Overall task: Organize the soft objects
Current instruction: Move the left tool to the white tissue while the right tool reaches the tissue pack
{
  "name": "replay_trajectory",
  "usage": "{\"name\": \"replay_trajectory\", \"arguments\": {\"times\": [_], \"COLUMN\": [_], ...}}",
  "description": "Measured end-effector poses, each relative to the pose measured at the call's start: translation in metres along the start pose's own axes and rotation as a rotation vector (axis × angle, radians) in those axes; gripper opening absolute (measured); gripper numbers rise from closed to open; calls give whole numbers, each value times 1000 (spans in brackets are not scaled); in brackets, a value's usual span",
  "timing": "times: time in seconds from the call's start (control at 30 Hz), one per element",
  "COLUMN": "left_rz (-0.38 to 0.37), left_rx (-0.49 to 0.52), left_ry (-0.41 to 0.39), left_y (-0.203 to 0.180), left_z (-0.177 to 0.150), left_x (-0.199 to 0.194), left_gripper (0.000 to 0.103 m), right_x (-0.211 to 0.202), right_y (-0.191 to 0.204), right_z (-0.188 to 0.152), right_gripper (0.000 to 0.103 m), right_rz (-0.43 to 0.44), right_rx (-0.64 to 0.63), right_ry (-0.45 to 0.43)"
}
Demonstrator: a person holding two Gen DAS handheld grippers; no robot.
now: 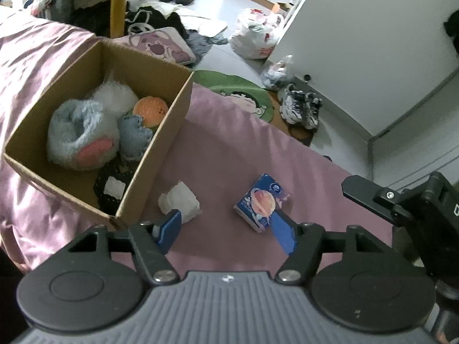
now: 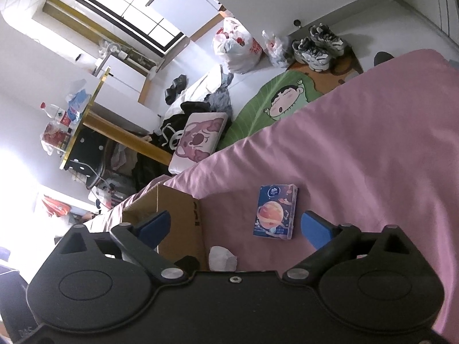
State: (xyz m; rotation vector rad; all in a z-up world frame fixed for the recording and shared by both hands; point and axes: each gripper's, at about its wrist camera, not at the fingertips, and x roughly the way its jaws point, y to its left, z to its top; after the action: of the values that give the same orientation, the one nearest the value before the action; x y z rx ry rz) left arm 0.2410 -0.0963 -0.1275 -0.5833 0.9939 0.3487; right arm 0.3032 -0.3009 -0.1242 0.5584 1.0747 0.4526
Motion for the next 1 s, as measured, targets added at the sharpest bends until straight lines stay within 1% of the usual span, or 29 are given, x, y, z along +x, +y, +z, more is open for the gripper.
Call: {"name": "replay_trajectory", "arguments": {"times": [0.07, 0.2, 0.3, 0.5, 0.63, 0.87, 1.0], "left_rz": [17, 46, 65, 125, 162, 216, 261], "left_rx": [-18, -69, -114, -199, -231, -278, -309], "left_ry": [-5, -7, -12, -37, -46, -31, -24], "left_y": [1, 4, 7, 18, 22, 21, 23], "left_z": [-2, -6, -7, -7, -5, -1, 0], "left_x": [7, 20, 28, 46, 56, 75, 86], "left_gripper": [63, 51, 46, 45, 45, 45, 46], "right_x": [4, 12, 19, 33, 45, 65, 75], "right_y": [-3, -7, -8, -9, -12, -20, -24], "right_z": [0, 0, 1, 3, 3, 2, 0], "right_gripper": [92, 83, 80, 76, 74, 72, 71], "right_rz": [-5, -7, -4, 2, 5, -7, -18], "right_rx": [3, 11, 6, -7, -2, 3, 4], "right_ry": [5, 19, 32, 64, 91, 143, 164]}}
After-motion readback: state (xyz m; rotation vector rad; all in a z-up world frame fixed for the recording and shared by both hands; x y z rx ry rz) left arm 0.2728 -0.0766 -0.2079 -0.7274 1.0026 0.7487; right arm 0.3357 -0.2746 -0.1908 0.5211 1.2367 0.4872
